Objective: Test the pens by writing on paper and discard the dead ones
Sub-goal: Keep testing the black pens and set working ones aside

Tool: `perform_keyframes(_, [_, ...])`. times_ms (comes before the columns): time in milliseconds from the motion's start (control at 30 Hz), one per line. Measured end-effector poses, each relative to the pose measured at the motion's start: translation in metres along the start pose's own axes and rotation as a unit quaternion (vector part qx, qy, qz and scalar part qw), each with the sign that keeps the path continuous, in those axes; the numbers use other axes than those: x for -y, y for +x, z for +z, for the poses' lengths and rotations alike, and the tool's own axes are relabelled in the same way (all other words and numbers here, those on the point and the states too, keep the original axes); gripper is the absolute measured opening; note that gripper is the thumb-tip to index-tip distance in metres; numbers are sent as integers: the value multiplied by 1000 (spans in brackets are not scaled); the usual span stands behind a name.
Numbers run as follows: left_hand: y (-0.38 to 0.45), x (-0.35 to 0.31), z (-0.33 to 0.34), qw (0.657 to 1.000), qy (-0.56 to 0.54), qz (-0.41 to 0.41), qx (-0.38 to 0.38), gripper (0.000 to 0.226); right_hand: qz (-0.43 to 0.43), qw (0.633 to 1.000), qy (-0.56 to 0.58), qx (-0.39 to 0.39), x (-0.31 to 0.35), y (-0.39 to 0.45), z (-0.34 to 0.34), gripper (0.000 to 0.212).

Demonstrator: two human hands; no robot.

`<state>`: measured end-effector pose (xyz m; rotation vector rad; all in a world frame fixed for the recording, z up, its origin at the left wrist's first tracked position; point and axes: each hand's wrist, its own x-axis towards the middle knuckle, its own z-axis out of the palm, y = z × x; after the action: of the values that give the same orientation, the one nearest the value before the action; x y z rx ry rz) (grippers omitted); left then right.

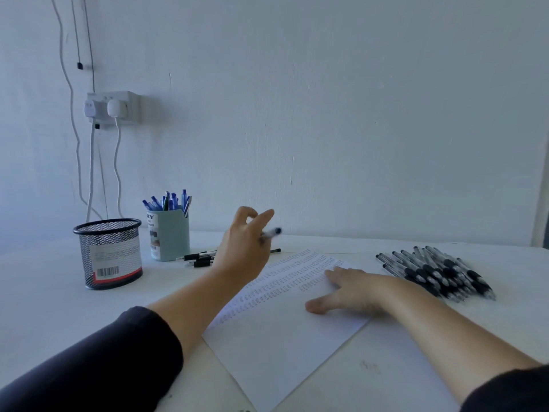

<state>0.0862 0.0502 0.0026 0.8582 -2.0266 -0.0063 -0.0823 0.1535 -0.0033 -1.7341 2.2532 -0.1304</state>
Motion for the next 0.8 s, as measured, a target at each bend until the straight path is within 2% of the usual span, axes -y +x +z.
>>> perform_keyframes(33, [-1, -4, 0, 1000, -26, -13, -5, 33, 2, 1000, -3, 0, 0, 1, 0, 99])
perform_keyframes(100, [-3, -14, 2, 992, -102, -72, 13, 43, 6, 1000, -6, -3, -1, 3, 2, 103])
perform_keyframes(133, [-3, -19, 3, 979, -159, -127, 27, 52, 8, 1000, -7, -3, -1, 4, 3, 105])
perform_keyframes(200, [-4, -28, 5, 929, -276, -238, 57, 58, 12, 1000, -8, -3, -1, 5, 3, 107])
perform_keyframes(267, [-6, -35, 10, 893, -329, -293, 88, 52, 15, 1000, -10, -5, -1, 5, 4, 106])
perform_keyframes(333, [-10, -39, 16, 880, -342, -313, 105, 30, 16, 1000, -12, -6, -1, 5, 4, 106])
perform_keyframes(400, [-13, -39, 21, 884, -318, -325, 110, 17, 18, 1000, -12, -8, -1, 5, 5, 106])
perform_keyframes(633, [-13, -37, 24, 914, -223, -316, 123, 8, 16, 1000, -15, -5, -1, 5, 5, 106])
perform_keyframes(800, [-12, -35, 29, 922, -203, -310, 116, 6, 15, 1000, -16, -3, -1, 3, 4, 105])
